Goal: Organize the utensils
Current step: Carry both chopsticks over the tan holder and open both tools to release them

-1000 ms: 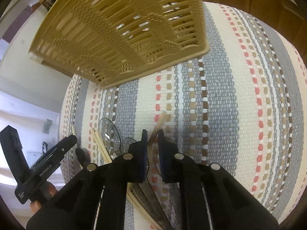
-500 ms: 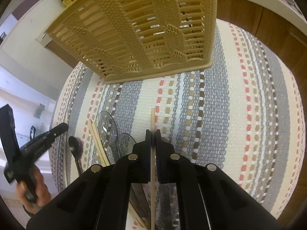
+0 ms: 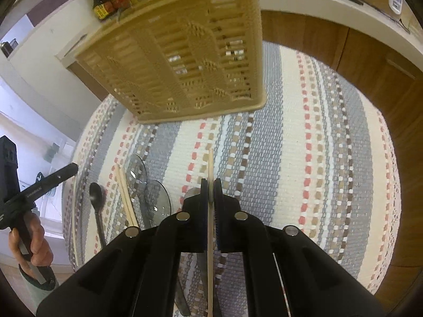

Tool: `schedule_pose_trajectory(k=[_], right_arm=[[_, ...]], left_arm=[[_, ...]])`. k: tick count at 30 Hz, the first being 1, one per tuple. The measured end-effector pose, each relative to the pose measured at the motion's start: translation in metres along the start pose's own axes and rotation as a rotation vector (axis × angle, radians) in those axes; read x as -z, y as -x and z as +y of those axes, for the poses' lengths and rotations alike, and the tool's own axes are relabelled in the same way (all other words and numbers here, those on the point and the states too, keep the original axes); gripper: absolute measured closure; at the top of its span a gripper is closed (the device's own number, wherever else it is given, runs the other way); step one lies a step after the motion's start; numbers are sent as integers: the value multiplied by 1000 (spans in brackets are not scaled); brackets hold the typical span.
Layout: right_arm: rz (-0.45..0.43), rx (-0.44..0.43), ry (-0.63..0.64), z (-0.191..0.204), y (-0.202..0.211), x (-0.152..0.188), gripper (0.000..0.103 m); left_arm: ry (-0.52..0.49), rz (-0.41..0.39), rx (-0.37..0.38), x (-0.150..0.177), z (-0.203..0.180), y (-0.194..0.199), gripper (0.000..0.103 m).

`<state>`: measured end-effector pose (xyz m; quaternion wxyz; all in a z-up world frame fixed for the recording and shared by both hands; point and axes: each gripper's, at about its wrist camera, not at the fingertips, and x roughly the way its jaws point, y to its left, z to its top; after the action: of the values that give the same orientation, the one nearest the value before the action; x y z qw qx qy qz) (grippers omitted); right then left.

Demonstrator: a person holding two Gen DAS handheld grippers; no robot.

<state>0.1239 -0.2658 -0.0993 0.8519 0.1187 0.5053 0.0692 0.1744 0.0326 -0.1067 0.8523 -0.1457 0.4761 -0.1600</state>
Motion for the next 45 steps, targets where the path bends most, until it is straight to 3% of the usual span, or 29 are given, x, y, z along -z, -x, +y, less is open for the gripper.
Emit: schedule_pose_trajectory(k=[9,15,21,28,34,41,45], right_arm=[[-213,-27,77,8,70,8,100],[-448,-53,112,17,118,7,100],[-574,-81,98,21,153,-22,100],[-639,-78,104,27,178,-68,100],[-703,-80,103,31,195,-104,100],[-687,-43,108,32,163,-129,100],[-656,-40,104,26,140,-136,100]], left_arm=[[-89,-278,13,-8,-51,67,100],[-123,-424,35,-21,-86,102,100],[-180,-596,47,-51,-130,128,100],[-232,-739,74,-90,-172,141,100],[-235,-824,113,-121,-189,124,100],[-207,-860,182,-144,-179,84,100],[-198,-866,166,-146,-172,60,100]])
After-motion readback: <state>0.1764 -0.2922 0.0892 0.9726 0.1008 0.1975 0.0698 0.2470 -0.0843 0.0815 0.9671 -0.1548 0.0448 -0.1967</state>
